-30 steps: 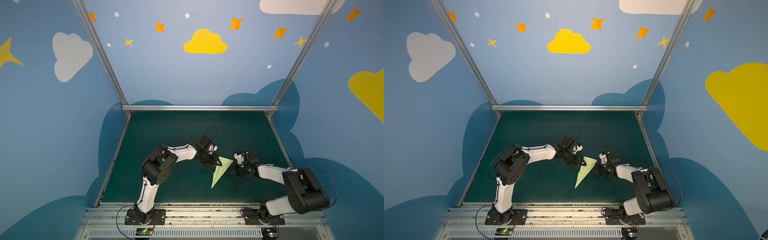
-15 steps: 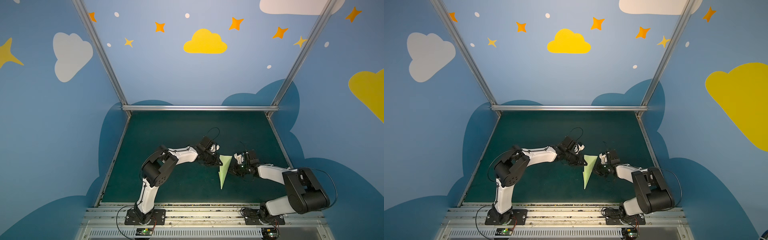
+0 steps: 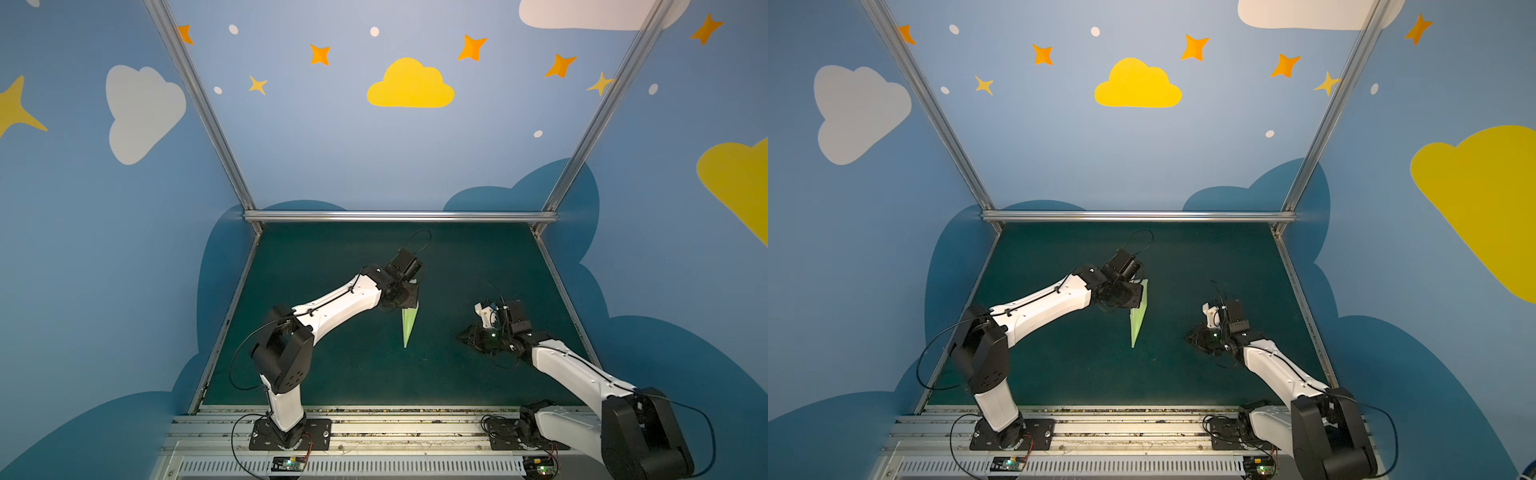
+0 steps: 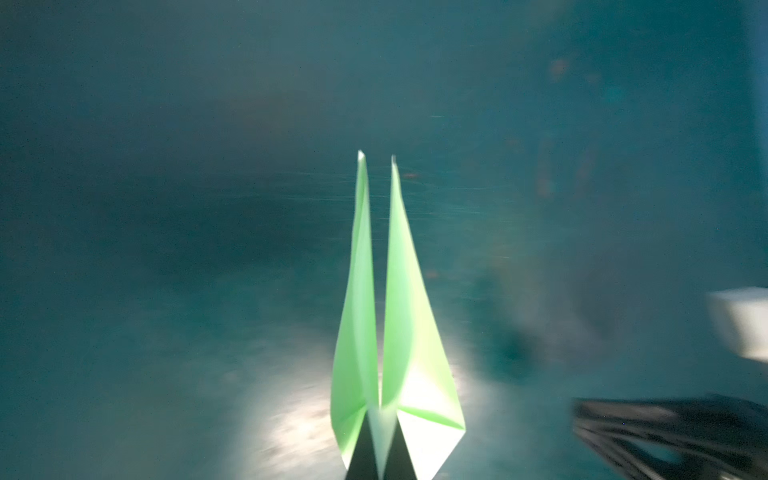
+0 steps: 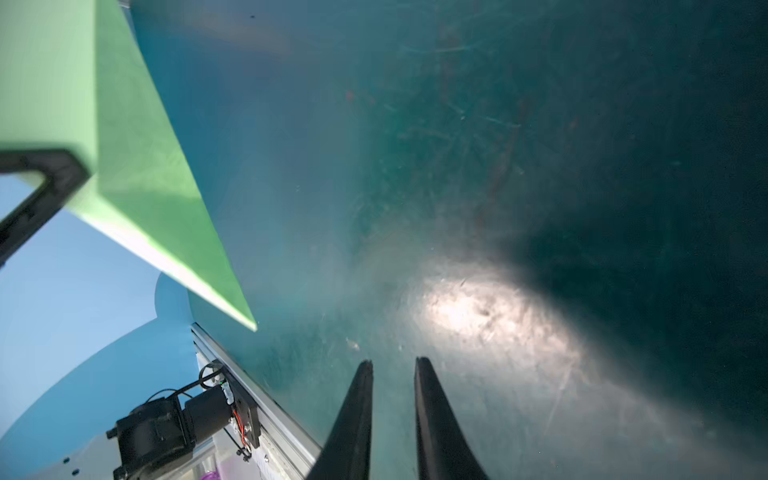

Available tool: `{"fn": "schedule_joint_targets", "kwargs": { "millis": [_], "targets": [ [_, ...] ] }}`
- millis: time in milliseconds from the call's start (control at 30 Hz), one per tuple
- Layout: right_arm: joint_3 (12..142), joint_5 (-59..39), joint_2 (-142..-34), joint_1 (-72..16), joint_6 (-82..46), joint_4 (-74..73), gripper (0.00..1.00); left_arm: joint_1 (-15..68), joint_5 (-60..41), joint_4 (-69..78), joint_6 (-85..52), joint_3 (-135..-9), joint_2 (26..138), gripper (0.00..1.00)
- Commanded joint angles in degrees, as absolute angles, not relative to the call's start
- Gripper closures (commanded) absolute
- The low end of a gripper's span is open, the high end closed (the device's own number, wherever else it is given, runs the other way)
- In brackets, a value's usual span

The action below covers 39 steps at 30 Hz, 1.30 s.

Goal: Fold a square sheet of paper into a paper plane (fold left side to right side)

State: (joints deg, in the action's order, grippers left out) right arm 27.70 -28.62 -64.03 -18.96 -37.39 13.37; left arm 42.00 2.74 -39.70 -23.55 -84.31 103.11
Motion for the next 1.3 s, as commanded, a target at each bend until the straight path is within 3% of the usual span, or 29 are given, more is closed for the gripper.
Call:
{"fn": "schedule_joint_targets", "kwargs": {
  "millis": [0, 200, 433, 800, 1100, 1267],
  "targets": [
    [26.9, -26.61, -61.15, -21.86, -38.85, 16.5, 0.8, 41.46, 14.51, -51.46, -18.89, -83.87, 105.43, 0.96],
    [25.68, -23.06, -60.68, -28.56, -42.7, 14.43, 0.8, 40.87, 14.93, -51.55, -18.15, -83.33, 108.2, 0.96],
    [25.43, -21.97, -62.3, -30.16, -43.16, 13.54, 0.8, 40.76, 13.38, -49.63, -18.49, -81.85, 110.45, 0.95],
    [27.07, -21.71, -63.87, -30.23, -42.14, 13.95, 0.83, 40.61, 10.25, -46.07, -19.24, -78.88, 111.53, 0.56],
    [27.6, -21.88, -65.1, -30.23, -42.01, 13.36, 0.84, 41.13, 8.79, -44.28, -20.95, -76.78, 111.85, 0.37],
    [28.35, -21.97, -65.72, -30.25, -41.84, 13.45, 0.84, 41.74, 9.31, -42.92, -22.67, -74.96, 112.71, 0.33]
  ]
}}
